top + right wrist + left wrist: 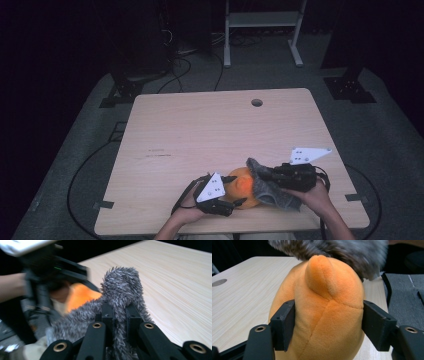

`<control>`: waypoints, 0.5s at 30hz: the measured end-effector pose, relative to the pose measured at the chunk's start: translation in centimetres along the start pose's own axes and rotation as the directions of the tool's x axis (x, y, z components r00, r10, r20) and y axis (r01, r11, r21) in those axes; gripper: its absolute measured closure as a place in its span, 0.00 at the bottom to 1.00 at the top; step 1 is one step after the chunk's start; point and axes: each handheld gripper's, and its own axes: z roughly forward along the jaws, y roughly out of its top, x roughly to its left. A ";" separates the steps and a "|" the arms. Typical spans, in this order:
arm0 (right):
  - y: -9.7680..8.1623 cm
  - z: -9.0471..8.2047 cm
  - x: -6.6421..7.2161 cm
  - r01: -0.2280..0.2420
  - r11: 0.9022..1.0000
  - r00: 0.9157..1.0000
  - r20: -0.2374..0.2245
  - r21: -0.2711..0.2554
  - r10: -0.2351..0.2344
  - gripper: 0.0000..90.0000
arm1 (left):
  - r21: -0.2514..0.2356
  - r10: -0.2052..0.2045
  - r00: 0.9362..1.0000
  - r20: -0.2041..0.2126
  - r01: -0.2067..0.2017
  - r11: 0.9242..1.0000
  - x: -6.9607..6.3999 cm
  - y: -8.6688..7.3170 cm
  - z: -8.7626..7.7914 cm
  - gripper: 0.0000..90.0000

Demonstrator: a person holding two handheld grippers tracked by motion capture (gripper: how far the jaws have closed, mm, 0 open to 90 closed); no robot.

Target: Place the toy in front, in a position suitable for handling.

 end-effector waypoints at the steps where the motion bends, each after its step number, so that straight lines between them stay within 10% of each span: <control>1: 0.3 0.3 0.6 0.027 1.000 1.000 -0.005 0.006 -0.027 0.90 | 0.003 0.006 1.000 -0.001 -0.006 1.000 -0.1 0.0 0.0 0.36; 4: 0.5 0.9 0.6 0.038 0.999 0.999 0.003 0.016 -0.038 0.90 | 0.012 0.020 1.000 0.001 -0.020 1.000 0.0 -0.2 -0.3 0.37; 15: -2.6 -0.6 -3.5 -0.150 0.989 0.985 0.083 -0.009 0.150 0.90 | -0.001 -0.004 1.000 -0.013 0.004 1.000 0.4 -0.4 -0.4 0.38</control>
